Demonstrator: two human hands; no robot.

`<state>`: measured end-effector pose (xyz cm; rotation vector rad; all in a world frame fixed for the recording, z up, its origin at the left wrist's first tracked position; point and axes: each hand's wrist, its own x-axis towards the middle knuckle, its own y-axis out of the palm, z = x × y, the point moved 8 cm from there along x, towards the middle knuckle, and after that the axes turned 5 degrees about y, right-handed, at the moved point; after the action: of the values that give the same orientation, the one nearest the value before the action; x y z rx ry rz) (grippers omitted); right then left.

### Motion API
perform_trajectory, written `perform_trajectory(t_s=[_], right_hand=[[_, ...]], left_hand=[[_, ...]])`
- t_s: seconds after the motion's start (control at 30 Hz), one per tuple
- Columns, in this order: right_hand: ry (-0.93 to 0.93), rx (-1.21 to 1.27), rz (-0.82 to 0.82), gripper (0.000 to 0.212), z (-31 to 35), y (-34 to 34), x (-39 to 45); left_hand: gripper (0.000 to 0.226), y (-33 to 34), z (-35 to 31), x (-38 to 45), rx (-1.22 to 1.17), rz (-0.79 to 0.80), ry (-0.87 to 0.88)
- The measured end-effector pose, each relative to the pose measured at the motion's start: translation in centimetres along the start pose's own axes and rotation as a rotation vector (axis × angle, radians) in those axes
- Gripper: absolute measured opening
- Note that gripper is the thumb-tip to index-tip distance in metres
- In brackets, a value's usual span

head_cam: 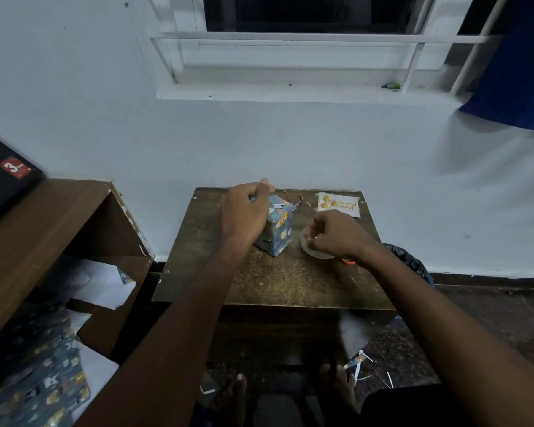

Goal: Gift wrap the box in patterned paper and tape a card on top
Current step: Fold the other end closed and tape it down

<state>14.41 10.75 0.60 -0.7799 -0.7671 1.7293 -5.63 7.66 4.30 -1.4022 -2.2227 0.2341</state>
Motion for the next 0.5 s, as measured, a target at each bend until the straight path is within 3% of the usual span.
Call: perform_trajectory(t_s=[0.1,0.2,0.33,0.4,0.5], right_hand=[[-0.028,-0.29,0.099,0.028,-0.8,0.6,-0.1],[-0.039,-0.386,0.155,0.05,-1.3,1.0,0.0],[-0.046,-0.491,0.19,0.044,-1.9,1.4,0.4],[-0.052,-0.517,0.147,0.028,-2.0,1.4,0.5],[-0.039,-0.41,0.072,0.007,-1.8,0.3,0.5]], left_hand=[[0.047,0.6,-1.0,0.2,0.163,0.139,0.151],[0.067,1.5,-1.0,0.2,0.415,0.322,0.266],[0.094,2.3,-0.2,0.0,0.523,0.518,0.281],[0.108,2.5,0.2,0.0,0.591,0.575,0.311],[0.104,2.3,0.3,0.3,0.645,0.487,0.348]])
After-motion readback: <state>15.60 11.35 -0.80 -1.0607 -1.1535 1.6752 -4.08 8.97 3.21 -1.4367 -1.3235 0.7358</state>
